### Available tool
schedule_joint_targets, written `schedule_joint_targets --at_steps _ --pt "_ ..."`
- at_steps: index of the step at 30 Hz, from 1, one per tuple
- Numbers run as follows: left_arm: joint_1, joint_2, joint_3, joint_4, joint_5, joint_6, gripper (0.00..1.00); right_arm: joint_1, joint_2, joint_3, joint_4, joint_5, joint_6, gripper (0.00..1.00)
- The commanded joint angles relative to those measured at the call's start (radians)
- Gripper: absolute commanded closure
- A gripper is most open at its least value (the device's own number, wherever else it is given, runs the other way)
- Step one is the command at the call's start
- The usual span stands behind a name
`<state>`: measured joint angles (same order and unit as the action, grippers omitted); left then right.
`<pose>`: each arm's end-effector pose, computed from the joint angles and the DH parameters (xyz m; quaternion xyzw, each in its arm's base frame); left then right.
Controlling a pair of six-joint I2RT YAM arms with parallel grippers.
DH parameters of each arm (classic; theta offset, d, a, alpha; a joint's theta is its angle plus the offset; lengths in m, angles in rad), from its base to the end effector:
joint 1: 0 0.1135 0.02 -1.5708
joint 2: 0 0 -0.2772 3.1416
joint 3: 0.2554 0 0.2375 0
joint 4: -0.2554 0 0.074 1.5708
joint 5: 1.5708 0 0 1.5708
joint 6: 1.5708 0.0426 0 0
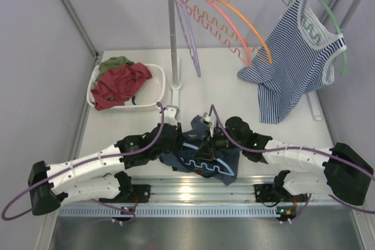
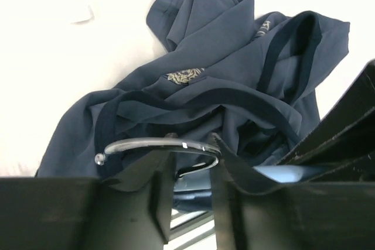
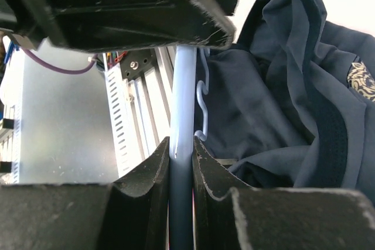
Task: Place the tank top on the hanger
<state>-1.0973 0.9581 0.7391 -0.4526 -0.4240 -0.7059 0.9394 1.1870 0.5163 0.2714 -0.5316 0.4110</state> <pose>0.1005 -0.1578 0.2787 0.0815 0.8814 -0.2157 0.4122 0.1216 0.2029 0.2317 -0.3501 0.7382 0.5043 0.2796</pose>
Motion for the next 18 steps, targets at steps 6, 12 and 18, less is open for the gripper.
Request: schedule_joint_targets --at_steps 6,12,18 --pt "0.001 -0.027 -0.050 0.086 -0.021 0.023 1.00 0.052 0.016 0.080 -0.026 0.137 -0.040 0.95" --pt "0.001 -0.055 -0.066 0.068 0.010 0.068 1.00 0.058 -0.070 0.128 -0.234 0.383 -0.008 0.59" --pt "-0.001 -0.084 -0.070 0.052 0.021 0.095 1.00 0.055 -0.265 0.134 -0.452 0.692 0.092 0.48"
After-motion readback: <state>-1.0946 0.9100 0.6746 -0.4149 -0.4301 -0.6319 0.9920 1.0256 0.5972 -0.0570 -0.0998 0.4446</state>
